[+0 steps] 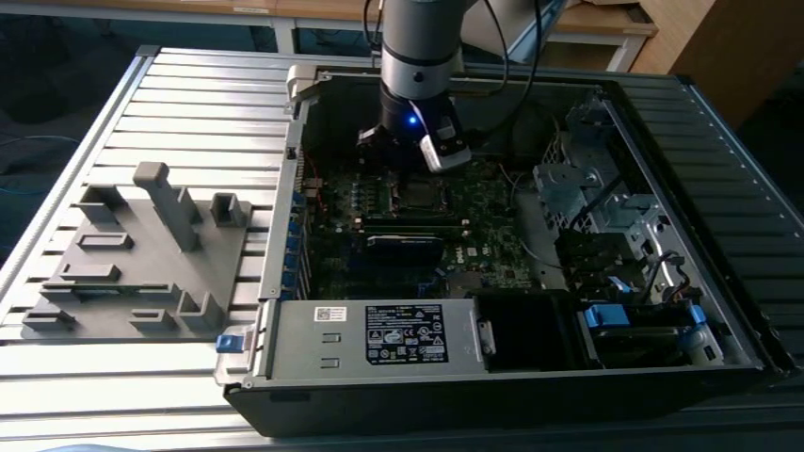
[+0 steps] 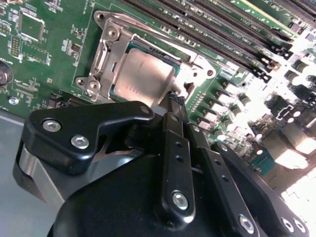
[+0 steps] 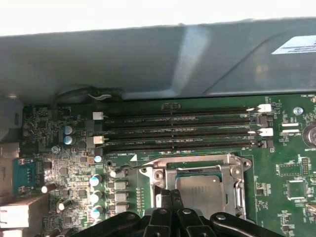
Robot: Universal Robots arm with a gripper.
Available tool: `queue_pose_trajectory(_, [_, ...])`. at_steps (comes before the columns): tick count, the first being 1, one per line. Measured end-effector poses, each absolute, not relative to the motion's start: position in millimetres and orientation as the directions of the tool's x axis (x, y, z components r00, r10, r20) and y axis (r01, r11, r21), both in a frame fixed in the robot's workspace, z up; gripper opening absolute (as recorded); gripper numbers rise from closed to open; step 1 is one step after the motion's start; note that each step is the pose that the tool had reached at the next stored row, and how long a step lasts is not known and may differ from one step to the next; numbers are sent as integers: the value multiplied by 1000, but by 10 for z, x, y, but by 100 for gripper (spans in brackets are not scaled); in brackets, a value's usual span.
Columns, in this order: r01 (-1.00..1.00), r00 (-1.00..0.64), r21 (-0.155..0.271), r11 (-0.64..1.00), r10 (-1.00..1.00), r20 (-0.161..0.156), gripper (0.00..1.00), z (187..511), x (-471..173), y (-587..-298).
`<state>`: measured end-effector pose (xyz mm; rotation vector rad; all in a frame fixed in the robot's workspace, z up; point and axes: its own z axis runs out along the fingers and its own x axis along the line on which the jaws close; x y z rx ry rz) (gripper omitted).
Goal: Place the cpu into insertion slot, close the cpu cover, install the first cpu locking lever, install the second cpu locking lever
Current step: 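Close the cpu cover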
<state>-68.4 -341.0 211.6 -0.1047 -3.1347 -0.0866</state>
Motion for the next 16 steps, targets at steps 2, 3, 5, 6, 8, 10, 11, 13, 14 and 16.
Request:
queue_pose_trajectory(2, [67,-998,55,996,67,5,11,2106,-699,-3410])
queue_pose_trajectory(3, [67,-998,55,996,67,4,11,2097,-703,-3410])
queue_pose_trajectory(5, [67,-998,55,996,66,4,11,2074,-705,-3410])
queue_pose_trajectory(6, [66,-998,55,996,66,4,11,2064,-706,-3410])
queue_pose_trajectory(8, [67,-998,55,996,66,4,11,2059,-709,-3411])
queue_pose_trajectory(10, [67,-998,55,996,67,3,11,2055,-714,-3410])
queue_pose_trajectory(11, [67,-998,55,996,67,3,11,2053,-717,-3410])
queue_pose_trajectory(13, [67,-998,55,996,67,3,11,2044,-722,-3410])
queue_pose_trajectory(14, [66,-998,55,996,66,3,11,2036,-724,-3410])
queue_pose_trajectory(16, [67,-998,55,996,66,3,11,2016,-728,-3410])
